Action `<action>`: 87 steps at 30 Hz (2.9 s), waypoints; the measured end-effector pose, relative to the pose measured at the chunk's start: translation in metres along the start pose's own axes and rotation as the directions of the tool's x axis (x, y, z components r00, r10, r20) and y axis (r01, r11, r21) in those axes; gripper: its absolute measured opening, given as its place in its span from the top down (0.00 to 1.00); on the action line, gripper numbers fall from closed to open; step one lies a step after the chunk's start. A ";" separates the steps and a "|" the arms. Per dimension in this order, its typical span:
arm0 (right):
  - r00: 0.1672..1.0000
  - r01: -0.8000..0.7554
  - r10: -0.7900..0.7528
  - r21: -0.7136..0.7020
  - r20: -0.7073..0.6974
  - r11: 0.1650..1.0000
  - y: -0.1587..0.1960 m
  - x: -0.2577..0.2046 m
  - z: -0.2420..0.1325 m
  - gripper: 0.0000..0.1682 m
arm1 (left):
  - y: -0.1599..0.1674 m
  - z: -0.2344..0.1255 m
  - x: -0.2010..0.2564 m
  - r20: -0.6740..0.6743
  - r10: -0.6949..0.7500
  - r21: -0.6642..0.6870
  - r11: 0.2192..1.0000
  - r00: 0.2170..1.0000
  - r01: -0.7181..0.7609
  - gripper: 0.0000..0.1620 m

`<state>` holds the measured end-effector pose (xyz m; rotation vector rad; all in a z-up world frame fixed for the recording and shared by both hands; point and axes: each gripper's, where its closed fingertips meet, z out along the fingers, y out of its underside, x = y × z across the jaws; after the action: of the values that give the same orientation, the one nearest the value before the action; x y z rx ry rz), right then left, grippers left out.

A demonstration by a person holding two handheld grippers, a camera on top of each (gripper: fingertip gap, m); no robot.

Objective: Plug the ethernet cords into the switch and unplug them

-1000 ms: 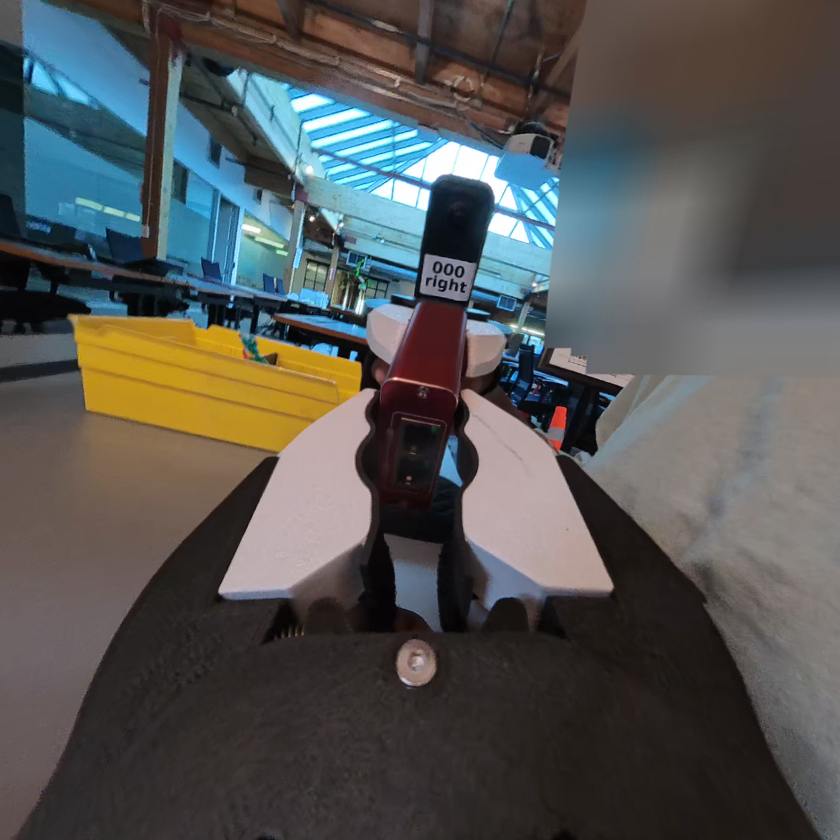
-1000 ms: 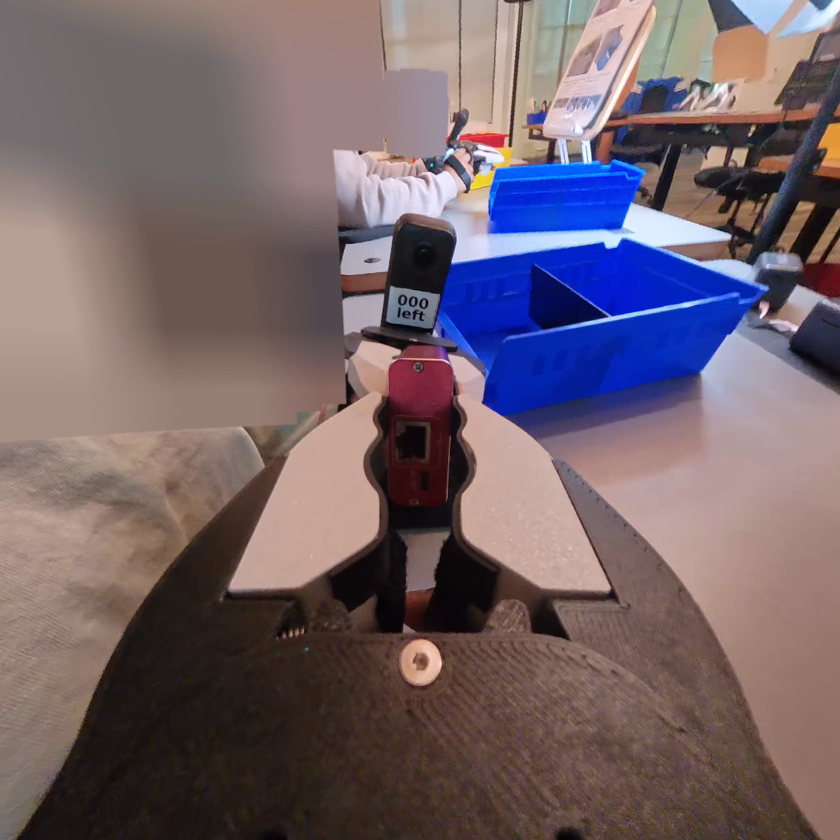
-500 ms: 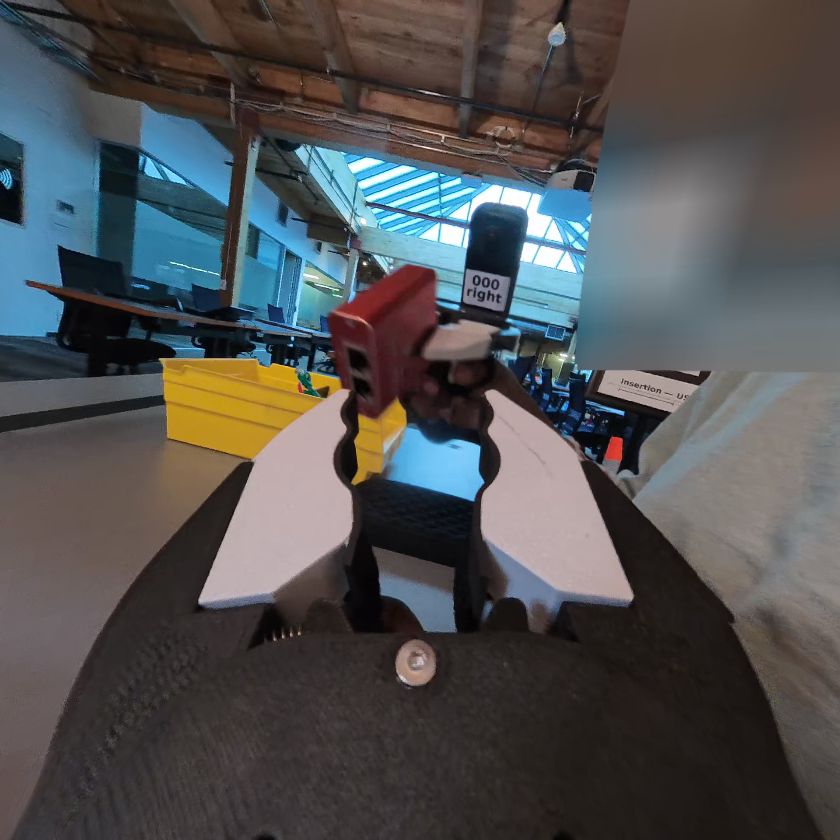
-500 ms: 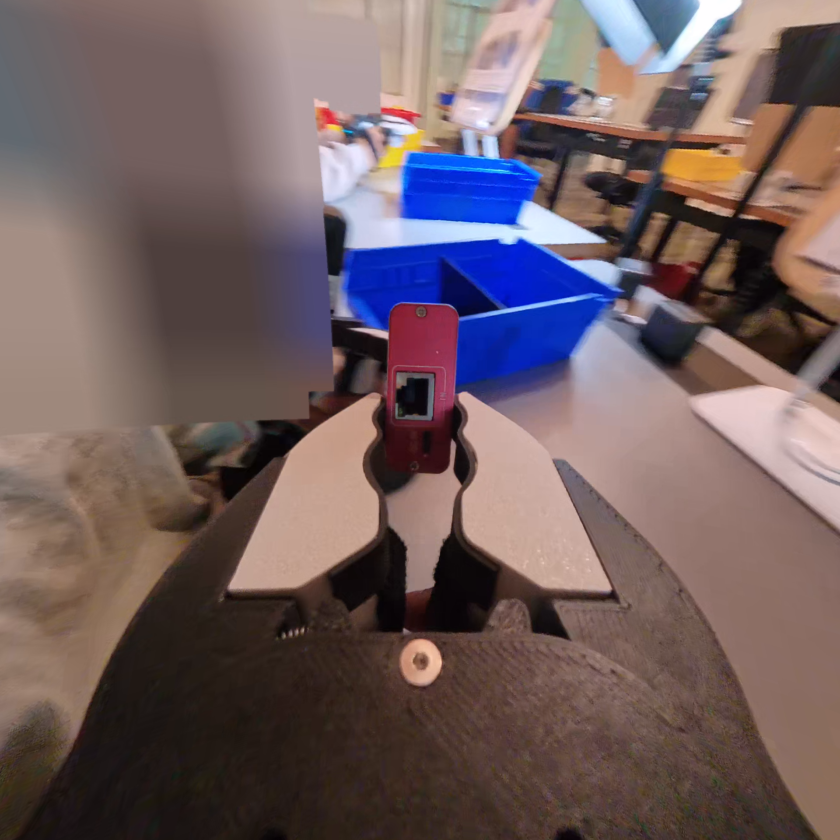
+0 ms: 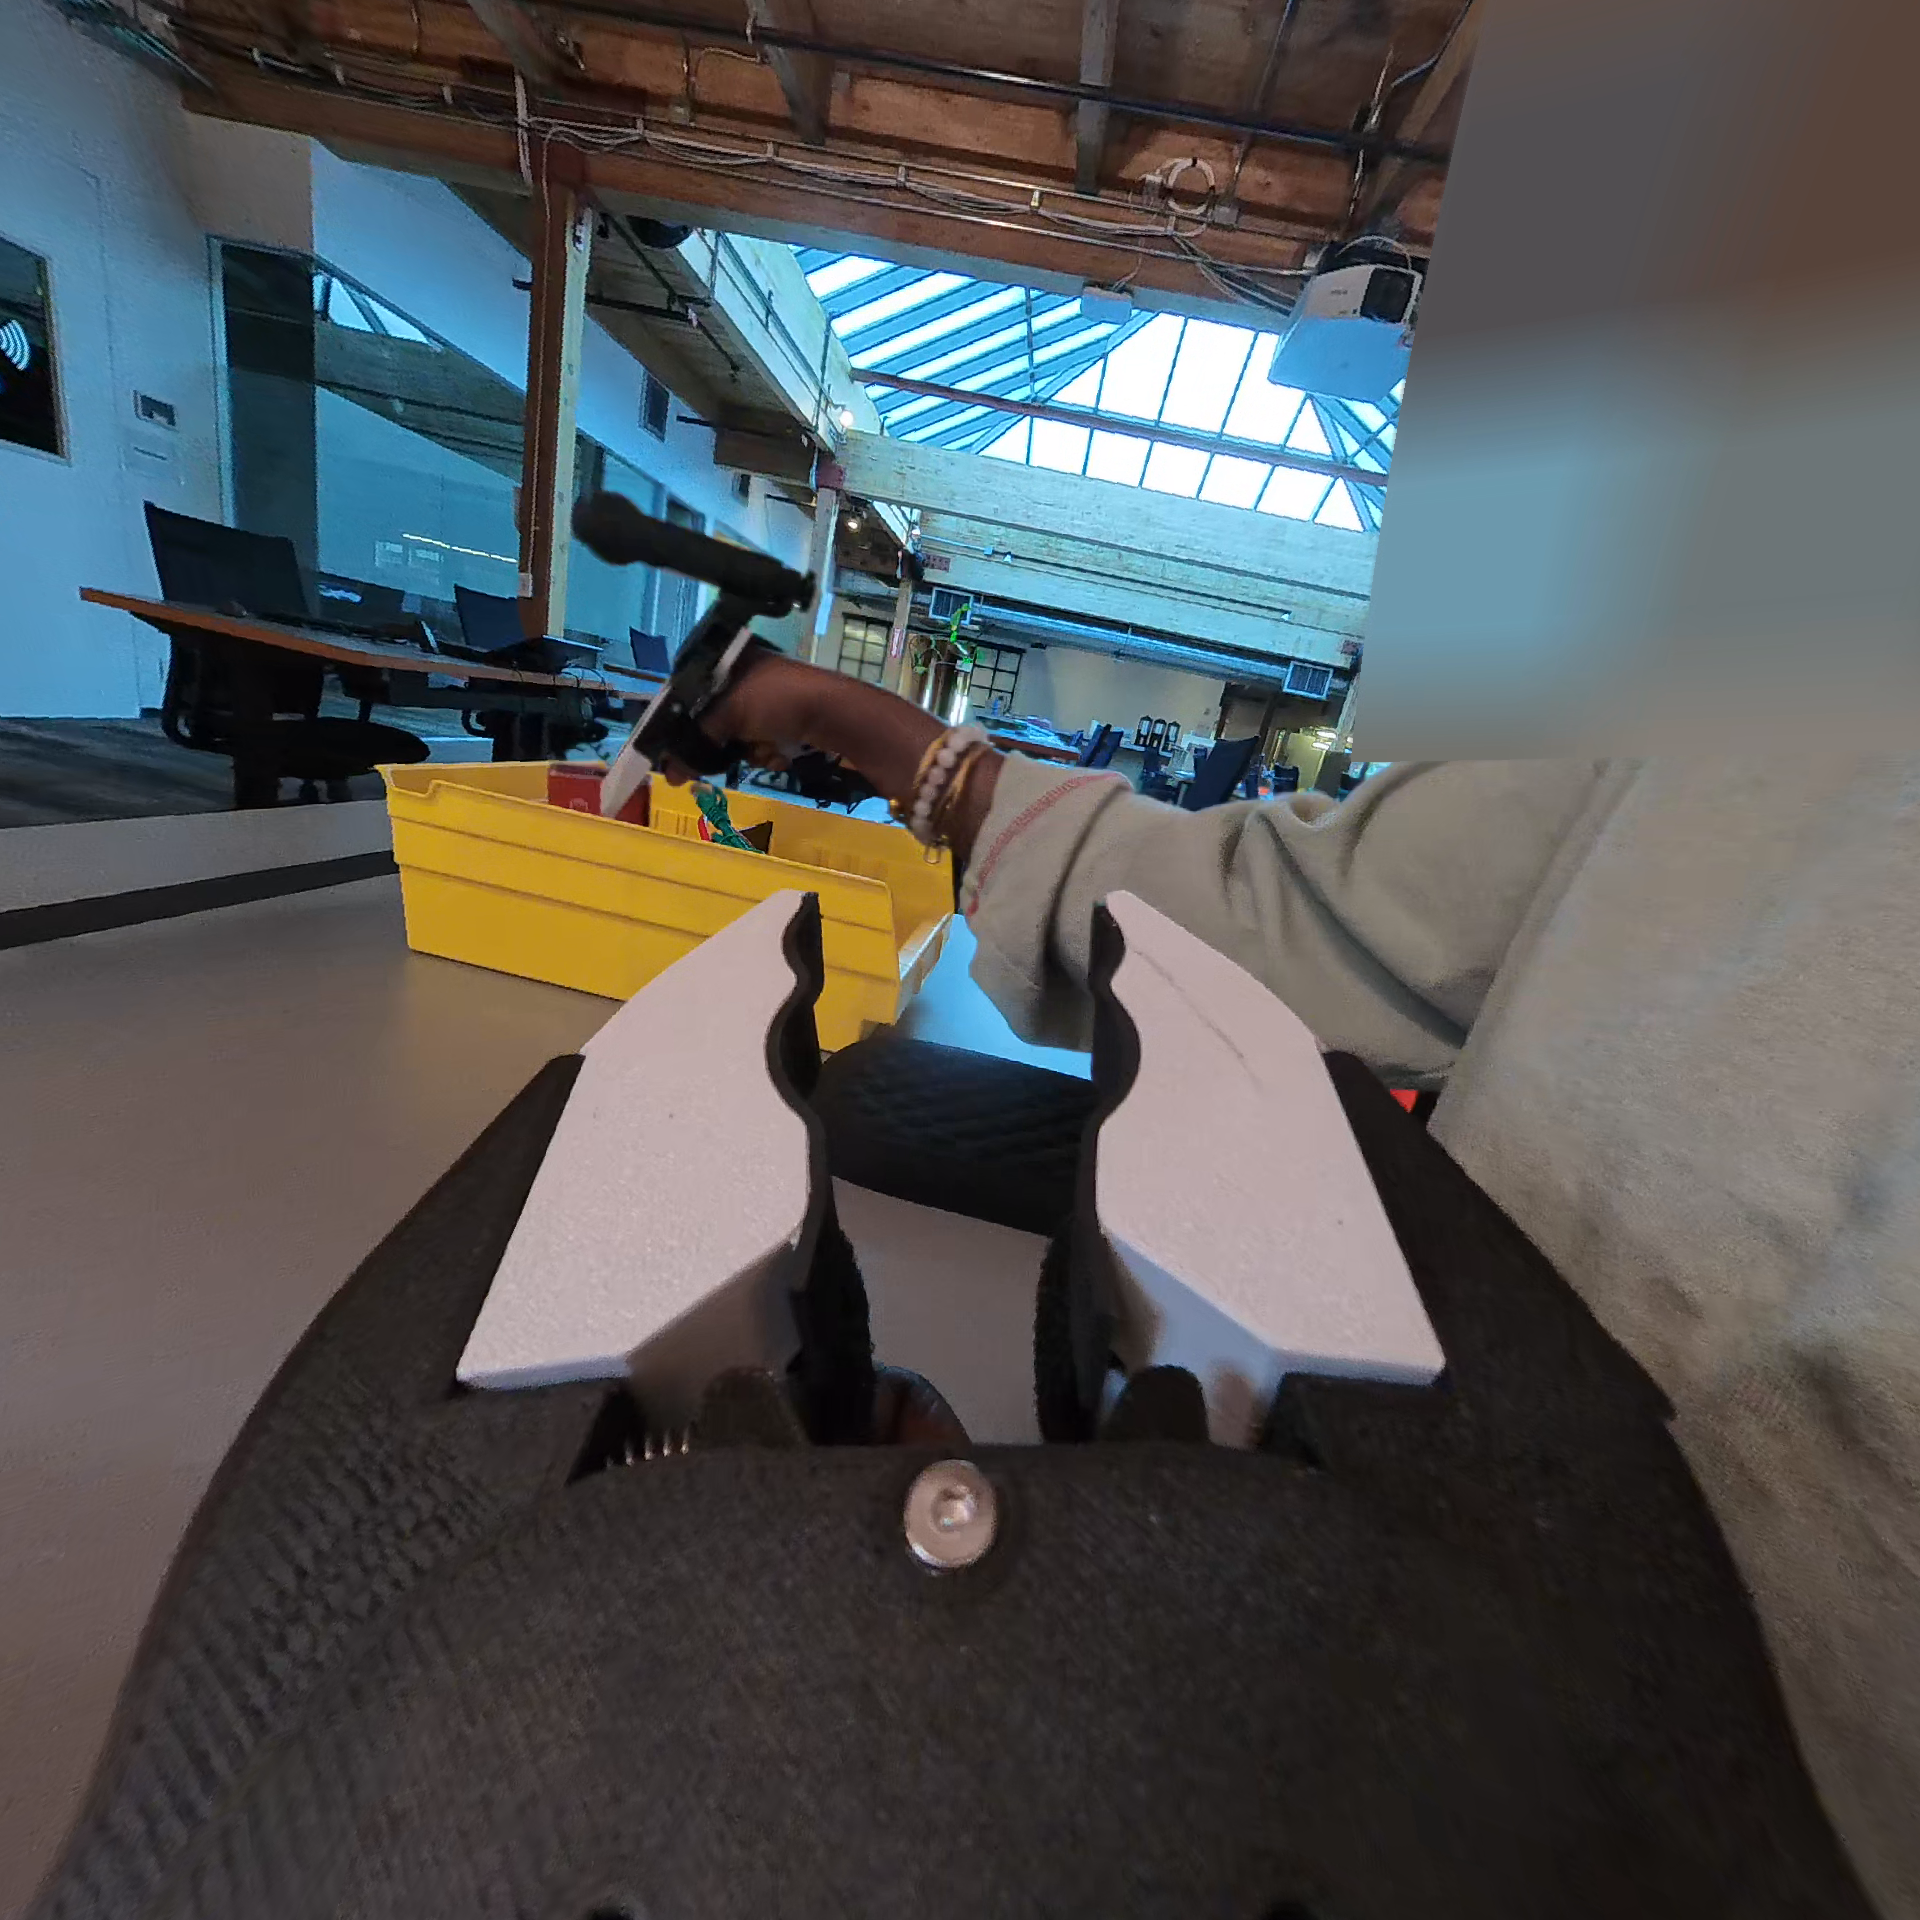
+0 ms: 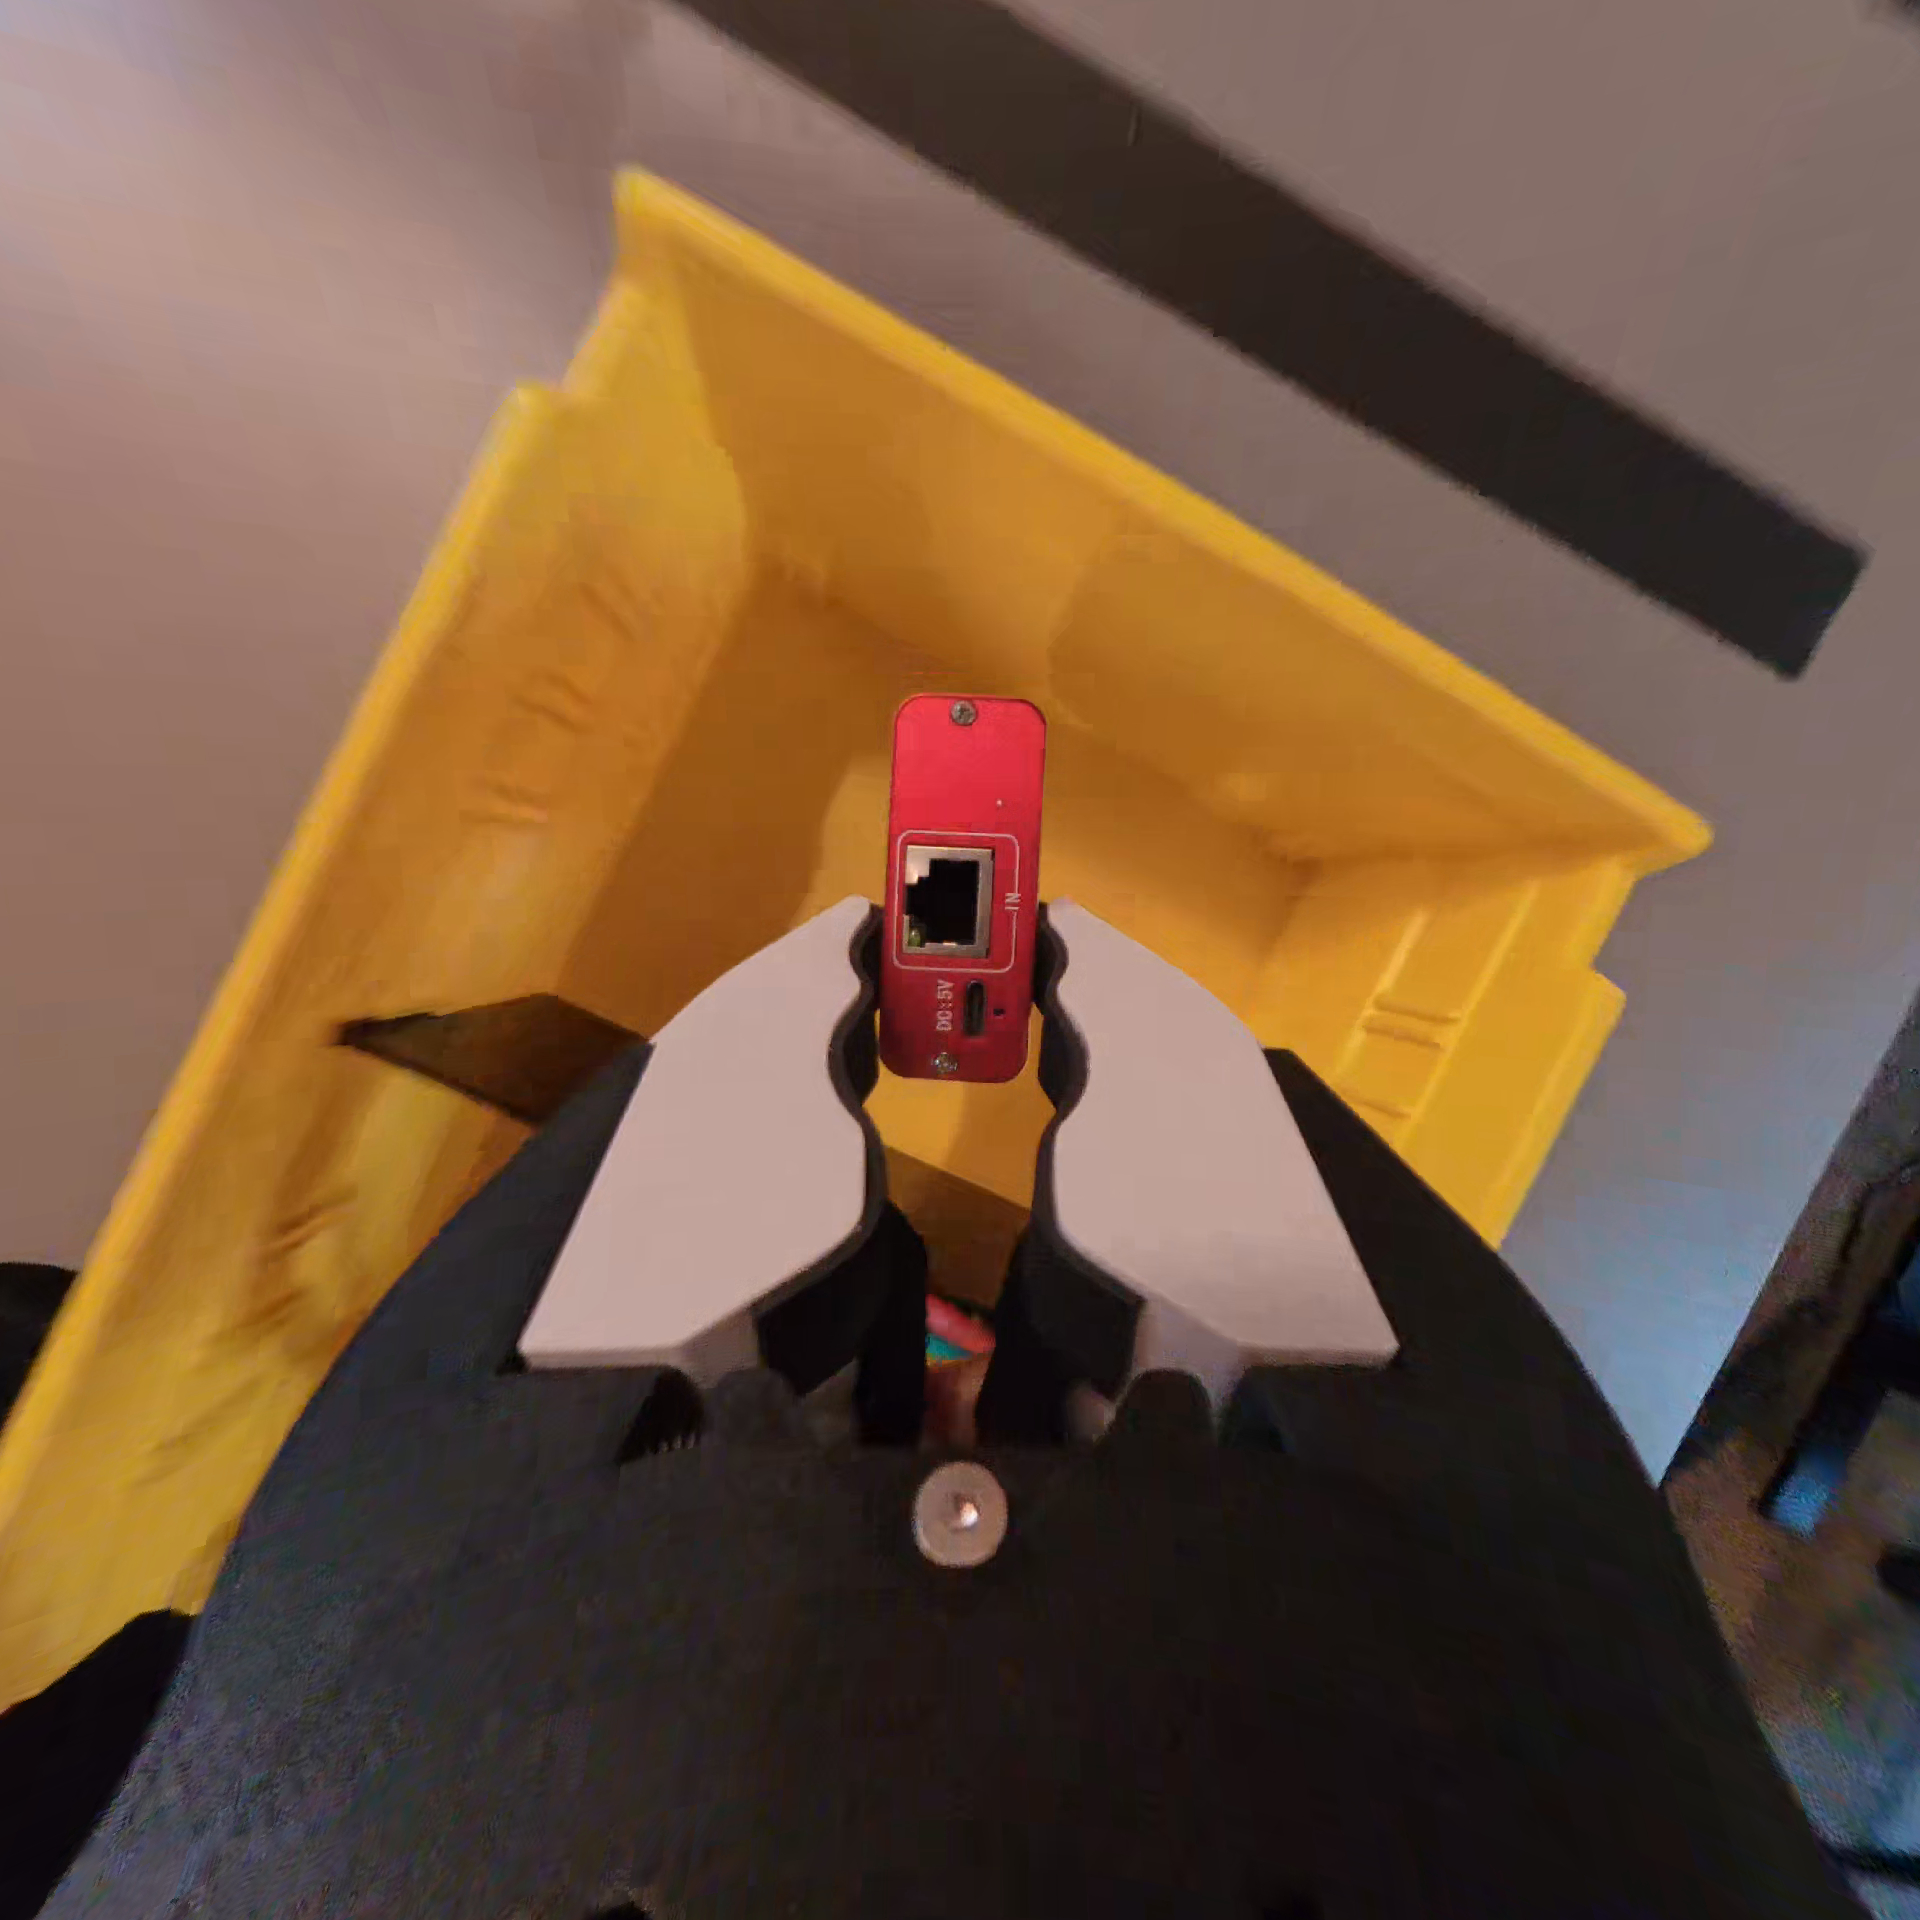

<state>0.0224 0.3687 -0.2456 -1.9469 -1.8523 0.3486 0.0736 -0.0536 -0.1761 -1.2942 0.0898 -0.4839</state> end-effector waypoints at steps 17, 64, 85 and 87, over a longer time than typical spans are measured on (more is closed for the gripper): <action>0.998 -0.064 0.064 -0.045 -0.008 0.997 0.002 0.017 0.012 0.72 | 0.007 0.002 -0.004 0.024 0.016 -0.041 0.999 1.000 -0.015 0.71; 0.988 0.053 0.018 0.451 -0.154 0.891 0.101 -0.170 -0.029 0.86 | 0.015 -0.159 -0.144 0.683 0.633 -0.696 0.715 0.365 0.063 0.81; 0.978 0.135 -0.043 0.463 -0.204 0.876 0.098 -0.167 -0.025 0.89 | 0.013 -0.168 -0.140 0.636 0.674 -0.738 0.674 0.376 0.040 0.84; 0.980 0.122 -0.032 0.471 -0.195 0.874 0.096 -0.167 -0.024 0.89 | 0.013 -0.168 -0.141 0.635 0.675 -0.738 0.673 0.377 0.038 0.84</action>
<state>0.1054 0.1985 -0.2878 -1.5058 -1.5373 0.5312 -0.1041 -0.1471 -0.2646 -2.0389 -0.4062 0.7851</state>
